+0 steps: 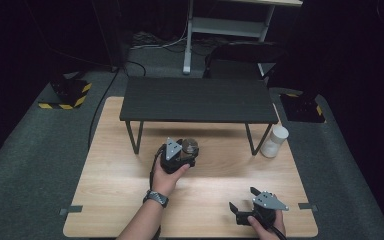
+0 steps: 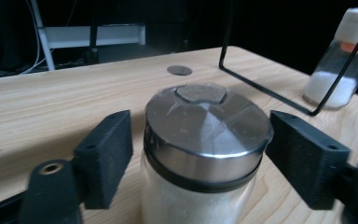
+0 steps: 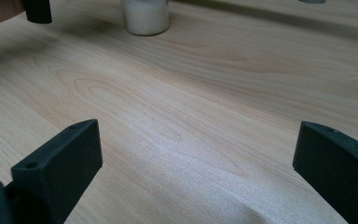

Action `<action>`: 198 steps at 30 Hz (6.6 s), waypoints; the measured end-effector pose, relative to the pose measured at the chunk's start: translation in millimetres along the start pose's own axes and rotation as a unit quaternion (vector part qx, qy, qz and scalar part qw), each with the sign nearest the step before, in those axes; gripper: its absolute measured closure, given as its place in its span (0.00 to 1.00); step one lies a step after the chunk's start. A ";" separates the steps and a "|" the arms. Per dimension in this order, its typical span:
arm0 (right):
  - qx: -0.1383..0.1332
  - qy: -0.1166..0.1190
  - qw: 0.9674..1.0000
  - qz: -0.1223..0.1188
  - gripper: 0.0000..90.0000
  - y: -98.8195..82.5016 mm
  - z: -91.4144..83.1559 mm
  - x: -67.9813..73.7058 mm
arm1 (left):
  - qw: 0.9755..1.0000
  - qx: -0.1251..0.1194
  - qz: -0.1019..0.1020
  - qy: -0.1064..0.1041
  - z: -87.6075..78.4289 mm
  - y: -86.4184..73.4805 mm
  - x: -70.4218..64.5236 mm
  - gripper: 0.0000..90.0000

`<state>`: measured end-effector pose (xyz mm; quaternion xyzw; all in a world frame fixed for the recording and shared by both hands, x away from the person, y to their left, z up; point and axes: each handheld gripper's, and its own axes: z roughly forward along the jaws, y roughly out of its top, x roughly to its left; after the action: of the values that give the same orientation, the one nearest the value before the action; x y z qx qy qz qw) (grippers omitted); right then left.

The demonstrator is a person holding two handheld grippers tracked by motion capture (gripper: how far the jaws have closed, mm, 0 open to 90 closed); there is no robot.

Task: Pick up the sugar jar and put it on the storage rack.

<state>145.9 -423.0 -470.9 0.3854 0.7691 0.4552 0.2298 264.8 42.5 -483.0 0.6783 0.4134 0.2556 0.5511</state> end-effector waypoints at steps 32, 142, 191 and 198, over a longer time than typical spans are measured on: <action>-0.002 0.000 1.000 0.003 0.01 -0.9 -0.4 -0.2 | 1.000 -0.014 0.011 0.008 -31.7 1.3 -8.9 0.38; -0.009 0.007 1.000 0.020 0.01 -3.5 -1.6 -7.2 | 0.988 -0.094 0.019 0.122 -34.4 181.6 1.6 0.38; -0.015 0.008 1.000 0.016 0.01 -5.1 -1.9 -6.1 | 0.987 -0.103 -0.021 0.121 -25.0 171.0 8.9 0.23; -0.014 0.006 1.000 0.013 0.01 -4.6 -1.6 -4.7 | 0.987 -0.103 -0.019 0.123 -30.2 169.9 7.2 0.06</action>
<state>145.8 -428.9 -474.1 0.3891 0.7593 0.4709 0.2243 291.8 56.1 -312.9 0.5733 0.4618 0.3678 0.5681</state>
